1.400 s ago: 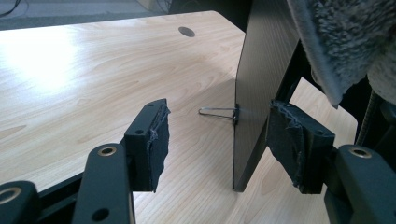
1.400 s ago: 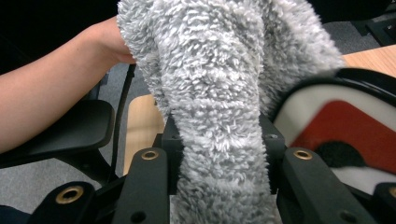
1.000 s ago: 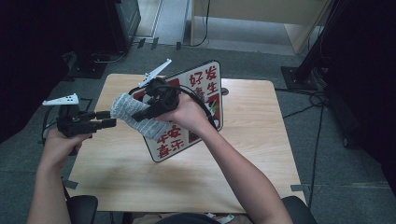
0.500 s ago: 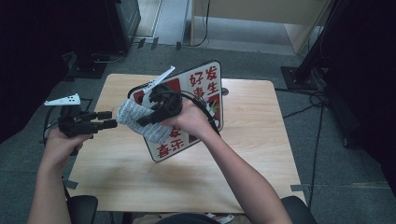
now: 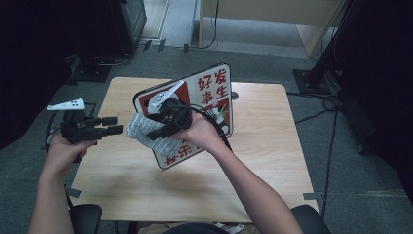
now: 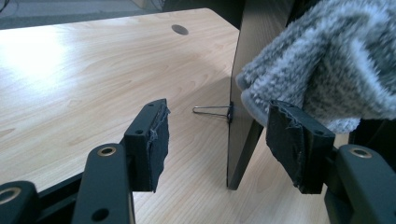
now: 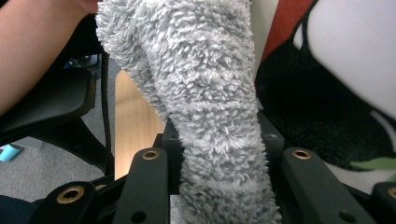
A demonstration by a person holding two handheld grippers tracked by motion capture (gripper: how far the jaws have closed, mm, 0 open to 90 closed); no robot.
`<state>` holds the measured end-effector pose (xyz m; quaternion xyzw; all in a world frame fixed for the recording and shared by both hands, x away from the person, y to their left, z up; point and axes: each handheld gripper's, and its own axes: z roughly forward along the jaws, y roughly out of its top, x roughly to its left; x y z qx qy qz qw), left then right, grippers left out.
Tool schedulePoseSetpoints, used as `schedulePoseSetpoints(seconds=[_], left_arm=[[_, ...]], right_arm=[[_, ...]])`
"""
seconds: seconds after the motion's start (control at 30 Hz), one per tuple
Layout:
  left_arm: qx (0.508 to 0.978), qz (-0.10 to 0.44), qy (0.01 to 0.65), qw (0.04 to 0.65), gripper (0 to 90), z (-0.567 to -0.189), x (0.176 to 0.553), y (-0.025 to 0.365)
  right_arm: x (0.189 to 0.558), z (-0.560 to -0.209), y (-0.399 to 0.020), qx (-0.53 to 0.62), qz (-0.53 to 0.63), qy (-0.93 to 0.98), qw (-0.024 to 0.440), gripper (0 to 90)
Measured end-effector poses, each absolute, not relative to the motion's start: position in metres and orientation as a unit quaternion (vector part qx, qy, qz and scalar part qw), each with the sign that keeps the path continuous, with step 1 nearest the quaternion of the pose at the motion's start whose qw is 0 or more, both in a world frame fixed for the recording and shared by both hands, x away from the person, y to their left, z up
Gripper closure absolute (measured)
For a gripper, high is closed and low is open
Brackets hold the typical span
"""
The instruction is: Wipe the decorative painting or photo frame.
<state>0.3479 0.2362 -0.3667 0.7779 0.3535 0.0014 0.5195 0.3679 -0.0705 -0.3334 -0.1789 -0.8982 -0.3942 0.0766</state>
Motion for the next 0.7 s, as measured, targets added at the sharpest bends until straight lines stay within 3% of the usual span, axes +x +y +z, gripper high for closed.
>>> schedulePoseSetpoints(seconds=[0.7], left_arm=[[0.780,-0.008,0.350,0.519,41.2,-0.365,0.348,0.232]], right_arm=[[0.360,-0.371,-0.076,-0.182,-0.379,-0.903,0.089,66.0]])
